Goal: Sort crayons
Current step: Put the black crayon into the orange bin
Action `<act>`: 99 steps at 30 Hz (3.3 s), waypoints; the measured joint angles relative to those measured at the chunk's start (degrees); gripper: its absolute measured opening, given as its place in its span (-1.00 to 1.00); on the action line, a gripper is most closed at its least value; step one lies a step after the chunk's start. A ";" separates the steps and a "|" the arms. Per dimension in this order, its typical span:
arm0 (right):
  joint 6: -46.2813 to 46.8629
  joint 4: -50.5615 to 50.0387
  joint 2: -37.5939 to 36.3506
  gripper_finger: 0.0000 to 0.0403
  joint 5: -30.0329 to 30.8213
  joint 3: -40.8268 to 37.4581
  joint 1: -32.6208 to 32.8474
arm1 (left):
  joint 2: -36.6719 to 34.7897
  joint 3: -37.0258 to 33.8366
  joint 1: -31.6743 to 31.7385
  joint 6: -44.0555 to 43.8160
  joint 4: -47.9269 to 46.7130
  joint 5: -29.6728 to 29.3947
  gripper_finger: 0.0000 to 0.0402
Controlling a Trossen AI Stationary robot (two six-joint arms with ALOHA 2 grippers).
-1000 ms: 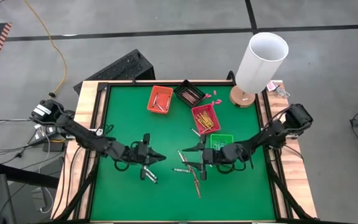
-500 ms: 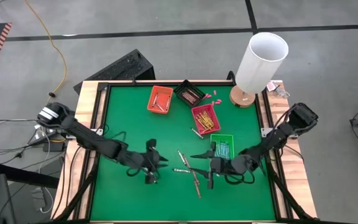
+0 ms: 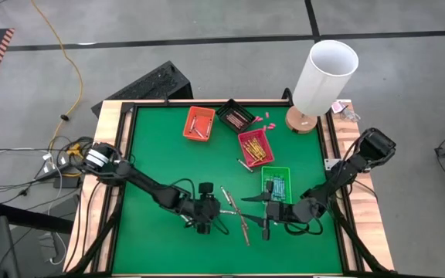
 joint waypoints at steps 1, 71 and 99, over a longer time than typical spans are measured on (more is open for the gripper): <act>0.00 -0.03 0.00 0.09 0.00 0.00 0.04 | 0.30 0.04 0.30 -0.16 0.29 1.52 -0.24; -5.21 11.21 -1.05 0.09 2.94 -0.02 3.09 | -14.73 -0.02 4.55 6.18 -4.14 -4.81 -0.74; -14.61 16.93 -2.15 0.09 16.88 0.00 17.08 | -1.05 22.69 28.21 29.93 -24.63 18.53 -0.33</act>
